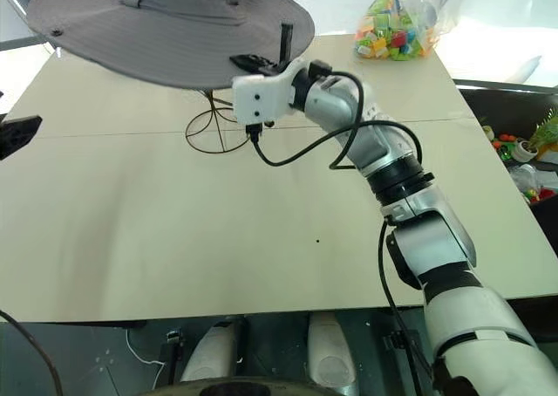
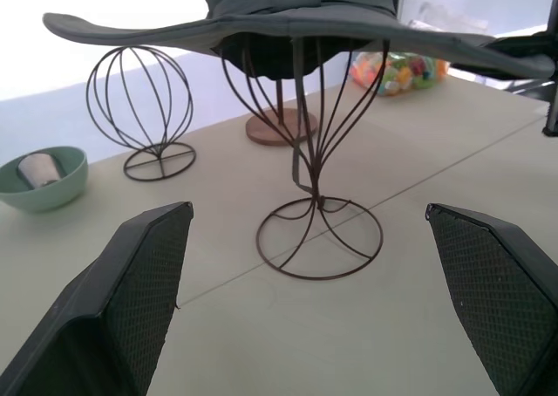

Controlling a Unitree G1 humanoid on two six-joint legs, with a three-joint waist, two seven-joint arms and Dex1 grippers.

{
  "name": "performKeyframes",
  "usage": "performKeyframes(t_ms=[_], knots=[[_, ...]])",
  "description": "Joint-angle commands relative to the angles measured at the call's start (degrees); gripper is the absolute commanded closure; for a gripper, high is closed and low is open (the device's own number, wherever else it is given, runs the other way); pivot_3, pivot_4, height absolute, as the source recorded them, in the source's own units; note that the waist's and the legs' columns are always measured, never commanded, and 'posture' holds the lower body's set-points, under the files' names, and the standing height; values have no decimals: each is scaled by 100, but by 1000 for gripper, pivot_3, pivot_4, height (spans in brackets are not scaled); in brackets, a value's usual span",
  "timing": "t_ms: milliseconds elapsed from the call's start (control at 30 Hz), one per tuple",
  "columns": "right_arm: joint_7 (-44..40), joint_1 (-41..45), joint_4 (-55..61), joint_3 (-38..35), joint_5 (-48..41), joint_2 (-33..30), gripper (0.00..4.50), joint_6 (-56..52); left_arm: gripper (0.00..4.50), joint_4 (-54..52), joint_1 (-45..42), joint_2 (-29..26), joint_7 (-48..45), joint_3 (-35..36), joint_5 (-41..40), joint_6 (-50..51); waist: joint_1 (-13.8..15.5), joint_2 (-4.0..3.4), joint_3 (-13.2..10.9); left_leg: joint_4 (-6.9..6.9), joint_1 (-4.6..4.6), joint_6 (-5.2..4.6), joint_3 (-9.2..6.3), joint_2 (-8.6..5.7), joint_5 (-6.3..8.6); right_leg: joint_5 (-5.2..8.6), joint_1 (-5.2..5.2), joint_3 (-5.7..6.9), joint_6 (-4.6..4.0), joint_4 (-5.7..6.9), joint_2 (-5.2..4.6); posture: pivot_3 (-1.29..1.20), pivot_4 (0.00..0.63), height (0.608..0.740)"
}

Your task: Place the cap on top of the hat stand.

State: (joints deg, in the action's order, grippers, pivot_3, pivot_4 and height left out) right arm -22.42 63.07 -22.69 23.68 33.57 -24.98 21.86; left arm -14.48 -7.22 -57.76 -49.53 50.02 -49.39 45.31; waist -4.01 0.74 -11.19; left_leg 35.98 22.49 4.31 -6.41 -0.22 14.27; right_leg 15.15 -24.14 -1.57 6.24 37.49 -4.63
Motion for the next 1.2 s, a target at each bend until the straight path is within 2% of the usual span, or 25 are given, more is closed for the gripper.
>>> performKeyframes(t_ms=[33, 433, 700, 933, 1000, 1100, 1167, 1200], knots=[[564, 86, 63, 74, 623, -180, 4468, 192, 0, 48, -116, -155, -71, -9, 29, -198, 0, 0, 0, 0, 0, 0, 0, 0, 0, 0, -1, 0, 0, 0, 0, 0, 150, 740], [524, 424, -11, -155, 482, -624, 4468, 655, 0, 60, -4, -94, -163, -131, 77, -327, -1, 0, 0, -1, 1, 0, 0, 0, 0, 0, 0, 0, 0, 0, 0, 0, 150, 740], [-44, 693, 15, -156, -92, -192, 4468, 639, 0, 90, -75, -55, -125, -222, 66, -358, -13, 0, 0, -3, 0, 0, 0, 1, 0, 0, -1, 0, 0, 0, 1, 0, 150, 740], [-387, 615, -154, -113, -237, -29, 4468, 576, 0, 26, -62, -12, -82, -224, 37, -358, 0, 0, 0, -1, 1, 0, 0, 1, 0, 0, 0, 0, -1, 0, 0, 0, 150, 740], [-400, 554, -167, -101, -216, -39, 3883, 571, 0, 24, -69, -10, -72, -223, 32, -360, -1, 0, 0, -1, 0, 0, 0, 1, 0, 0, 0, 0, -1, 0, 0, 0, 150, 740], [-358, 474, -166, -51, -98, -78, 2618, 607, 0, 59, -115, -14, -58, -265, 40, -382, -9, 0, 0, -2, 0, 0, 0, 1, 0, 0, 0, 0, -1, 0, 1, 0, 150, 740], [-323, 440, -146, -50, -39, -92, 1428, 598, 0, 80, -154, -14, -50, -310, 49, -400, -9, 0, -1, -2, 0, 0, 0, 1, 0, 0, -1, 0, -1, 0, 1, 0, 150, 740], [-294, 430, -133, -57, -4, -99, 1046, 589, 0, 86, -169, -16, -47, -329, 50, -407, -9, 0, -1, -3, 0, 0, 0, 1, 0, 0, -2, 0, -1, 0, 1, 0, 150, 740]])
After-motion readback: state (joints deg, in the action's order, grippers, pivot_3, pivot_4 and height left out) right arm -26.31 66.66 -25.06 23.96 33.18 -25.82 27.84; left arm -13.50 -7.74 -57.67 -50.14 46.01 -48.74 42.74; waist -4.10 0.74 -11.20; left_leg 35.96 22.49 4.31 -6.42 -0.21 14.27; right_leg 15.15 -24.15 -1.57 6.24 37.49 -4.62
